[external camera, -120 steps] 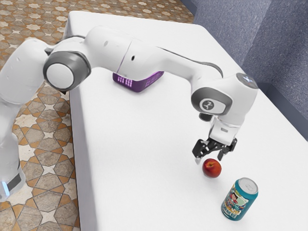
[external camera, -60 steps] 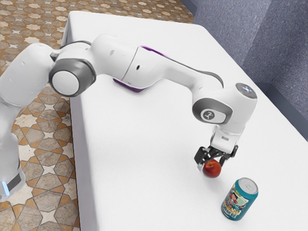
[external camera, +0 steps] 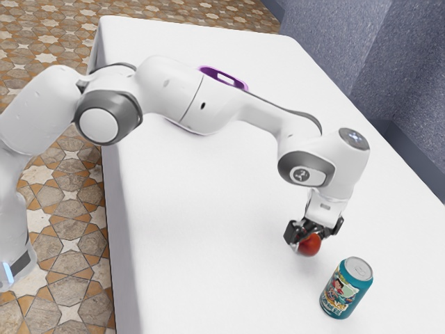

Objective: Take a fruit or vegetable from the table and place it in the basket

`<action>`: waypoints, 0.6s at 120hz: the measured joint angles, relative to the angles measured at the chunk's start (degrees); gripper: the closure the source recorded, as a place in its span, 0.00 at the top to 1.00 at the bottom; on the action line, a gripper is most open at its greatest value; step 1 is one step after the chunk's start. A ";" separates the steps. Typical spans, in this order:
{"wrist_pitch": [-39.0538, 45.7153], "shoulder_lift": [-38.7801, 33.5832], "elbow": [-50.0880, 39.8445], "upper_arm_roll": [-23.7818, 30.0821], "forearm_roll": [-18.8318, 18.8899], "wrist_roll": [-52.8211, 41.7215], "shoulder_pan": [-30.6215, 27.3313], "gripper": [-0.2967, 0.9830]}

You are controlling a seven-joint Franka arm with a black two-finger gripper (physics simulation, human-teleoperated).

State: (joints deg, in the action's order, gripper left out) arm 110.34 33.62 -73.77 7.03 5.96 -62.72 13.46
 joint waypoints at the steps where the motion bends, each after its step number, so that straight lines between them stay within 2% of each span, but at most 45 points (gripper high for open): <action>1: 0.08 0.03 0.00 -0.01 0.01 -0.04 0.05 0.51; 33: 1.91 -0.39 0.00 -1.89 0.13 -1.76 2.11 0.51; 49: 0.94 -5.70 -0.06 -2.81 0.19 -2.53 1.24 0.47; 60: -1.67 -13.11 -0.61 -2.83 0.20 -3.09 -3.47 0.48; 72: -5.62 -19.79 -1.36 -2.82 0.13 -4.14 -14.89 0.50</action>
State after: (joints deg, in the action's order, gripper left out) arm 104.72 13.83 -75.13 4.21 6.08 -66.85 -1.42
